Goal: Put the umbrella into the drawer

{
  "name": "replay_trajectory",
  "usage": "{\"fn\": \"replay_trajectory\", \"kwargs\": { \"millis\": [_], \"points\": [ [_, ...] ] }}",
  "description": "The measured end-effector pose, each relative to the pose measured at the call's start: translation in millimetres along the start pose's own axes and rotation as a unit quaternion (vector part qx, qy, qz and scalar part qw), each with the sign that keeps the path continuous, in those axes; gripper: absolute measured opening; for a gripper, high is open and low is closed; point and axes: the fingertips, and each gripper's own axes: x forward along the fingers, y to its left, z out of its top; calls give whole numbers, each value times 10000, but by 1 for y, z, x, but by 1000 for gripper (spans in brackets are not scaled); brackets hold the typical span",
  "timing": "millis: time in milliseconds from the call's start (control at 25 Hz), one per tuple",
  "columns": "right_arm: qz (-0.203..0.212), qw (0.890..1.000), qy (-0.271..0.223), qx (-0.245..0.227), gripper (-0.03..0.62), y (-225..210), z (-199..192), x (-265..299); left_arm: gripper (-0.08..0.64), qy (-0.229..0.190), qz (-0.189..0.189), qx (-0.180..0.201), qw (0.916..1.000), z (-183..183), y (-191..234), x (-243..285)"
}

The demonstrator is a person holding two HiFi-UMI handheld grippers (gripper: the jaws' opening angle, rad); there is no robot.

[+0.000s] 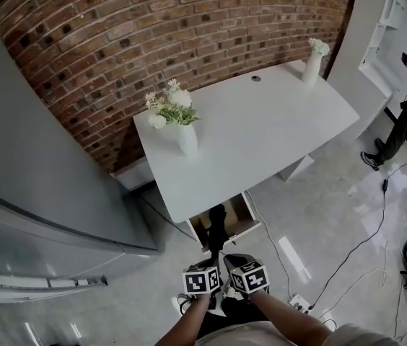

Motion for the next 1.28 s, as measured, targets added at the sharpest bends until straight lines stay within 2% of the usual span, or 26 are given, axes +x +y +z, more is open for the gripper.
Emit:
{"fn": "replay_trajectory", "kwargs": {
  "millis": [360, 560, 880, 1000, 1160, 1280],
  "points": [
    [77, 9998, -99, -183, 23, 33, 9, -15, 11, -79, 63, 281, 9996, 9, 12, -34],
    [33, 9997, -99, -228, 23, 46, 4, -26, 11, -73, -128, 259, 9996, 3, 13, -55],
    [-218, 9990, 4, -382, 23, 45, -15, -29, 9, -6, -217, 374, 9991, -18, 31, -64],
    [-314, 9990, 132, -300, 23, 43, -26, -23, 8, 143, -225, 358, 9990, -31, 39, -58],
    [-383, 9989, 272, 33, 21, 35, -39, -17, 8, 397, -204, 439, 9980, -49, 44, -55],
    [-391, 9990, 231, 53, 20, 40, -40, -21, 8, 389, -302, 413, 9979, -51, 39, -61]
  ]
}}
